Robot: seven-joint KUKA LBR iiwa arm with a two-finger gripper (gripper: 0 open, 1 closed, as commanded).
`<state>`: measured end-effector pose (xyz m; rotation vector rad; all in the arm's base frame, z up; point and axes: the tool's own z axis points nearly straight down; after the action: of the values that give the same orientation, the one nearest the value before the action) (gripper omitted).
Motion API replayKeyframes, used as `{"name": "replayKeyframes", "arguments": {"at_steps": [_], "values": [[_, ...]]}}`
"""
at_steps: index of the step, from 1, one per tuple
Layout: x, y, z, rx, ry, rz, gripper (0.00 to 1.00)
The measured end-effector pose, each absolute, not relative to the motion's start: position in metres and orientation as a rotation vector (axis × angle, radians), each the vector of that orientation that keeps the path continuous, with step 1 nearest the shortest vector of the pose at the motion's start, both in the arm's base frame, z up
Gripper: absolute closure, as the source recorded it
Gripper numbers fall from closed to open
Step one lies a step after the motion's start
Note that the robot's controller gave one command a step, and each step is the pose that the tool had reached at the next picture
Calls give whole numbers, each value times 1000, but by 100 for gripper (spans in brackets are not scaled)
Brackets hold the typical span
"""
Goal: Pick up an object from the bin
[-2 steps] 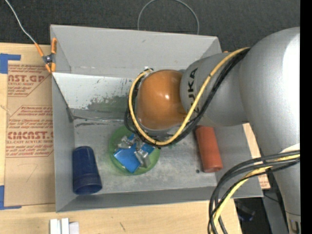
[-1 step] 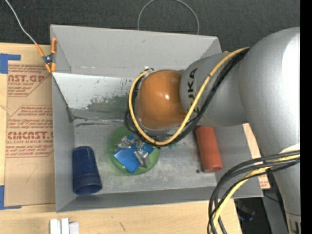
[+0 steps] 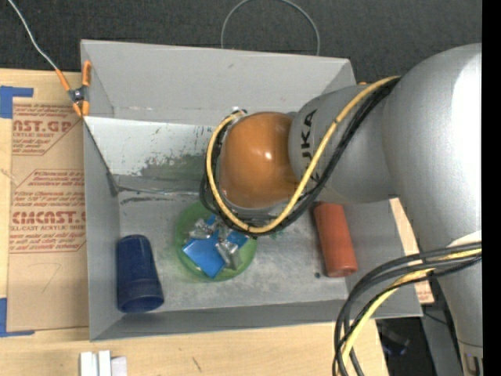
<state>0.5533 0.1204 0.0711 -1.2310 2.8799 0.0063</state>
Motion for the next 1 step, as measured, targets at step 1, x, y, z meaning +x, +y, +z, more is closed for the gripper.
{"name": "replayKeyframes", "arguments": {"at_steps": [1], "values": [[553,120,71,-1231,2880,6,100]]}}
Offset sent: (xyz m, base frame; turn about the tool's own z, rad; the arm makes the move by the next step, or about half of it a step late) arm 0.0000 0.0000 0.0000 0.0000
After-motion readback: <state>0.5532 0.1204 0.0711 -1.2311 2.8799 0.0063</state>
